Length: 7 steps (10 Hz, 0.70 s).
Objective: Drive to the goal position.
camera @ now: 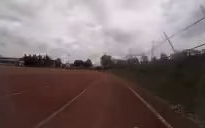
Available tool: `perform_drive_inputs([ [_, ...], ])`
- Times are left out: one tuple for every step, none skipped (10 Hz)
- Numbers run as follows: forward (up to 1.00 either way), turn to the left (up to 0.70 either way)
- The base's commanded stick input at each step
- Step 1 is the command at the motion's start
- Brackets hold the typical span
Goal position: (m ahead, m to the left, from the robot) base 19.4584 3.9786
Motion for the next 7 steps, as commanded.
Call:
perform_drive_inputs([
  [0.70, 0.00],
  [0.70, 0.00],
  [0.70, 0.00],
  [0.70, 0.00],
  [0.70, 0.00],
  [0.70, 0.00],
  [0.70, 0.00],
])
